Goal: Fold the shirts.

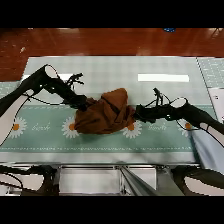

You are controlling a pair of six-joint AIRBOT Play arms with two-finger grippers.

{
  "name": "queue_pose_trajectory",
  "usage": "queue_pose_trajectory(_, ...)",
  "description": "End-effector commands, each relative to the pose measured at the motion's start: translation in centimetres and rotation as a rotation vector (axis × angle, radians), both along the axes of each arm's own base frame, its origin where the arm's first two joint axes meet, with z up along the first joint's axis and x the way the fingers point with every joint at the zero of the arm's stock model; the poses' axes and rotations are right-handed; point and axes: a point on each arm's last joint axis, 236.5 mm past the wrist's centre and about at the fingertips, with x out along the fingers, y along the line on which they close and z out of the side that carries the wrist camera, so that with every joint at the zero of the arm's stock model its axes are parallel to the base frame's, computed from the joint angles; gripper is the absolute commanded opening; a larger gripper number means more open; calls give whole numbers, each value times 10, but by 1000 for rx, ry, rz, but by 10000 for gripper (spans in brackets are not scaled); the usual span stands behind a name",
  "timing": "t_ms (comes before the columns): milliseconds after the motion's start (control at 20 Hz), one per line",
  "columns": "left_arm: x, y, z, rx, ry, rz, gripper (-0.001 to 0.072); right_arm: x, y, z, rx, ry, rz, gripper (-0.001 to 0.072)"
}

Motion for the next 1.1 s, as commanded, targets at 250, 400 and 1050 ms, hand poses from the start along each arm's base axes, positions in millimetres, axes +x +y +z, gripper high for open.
queue_pose_trajectory(250, 111, 20, 178, -225, -469, 301, 18, 101, -16, 172, -16, -435, 130, 31)
queue_pose_trajectory(400, 127, 54, 317, -333, -816, 431, 18, 125, -46, 301, -117, -711, 103, 31)
queue_pose_trajectory(1050, -74, 130, 523, -30, -1507, 552, 18, -77, -140, 525, -544, -1219, -53, 31)
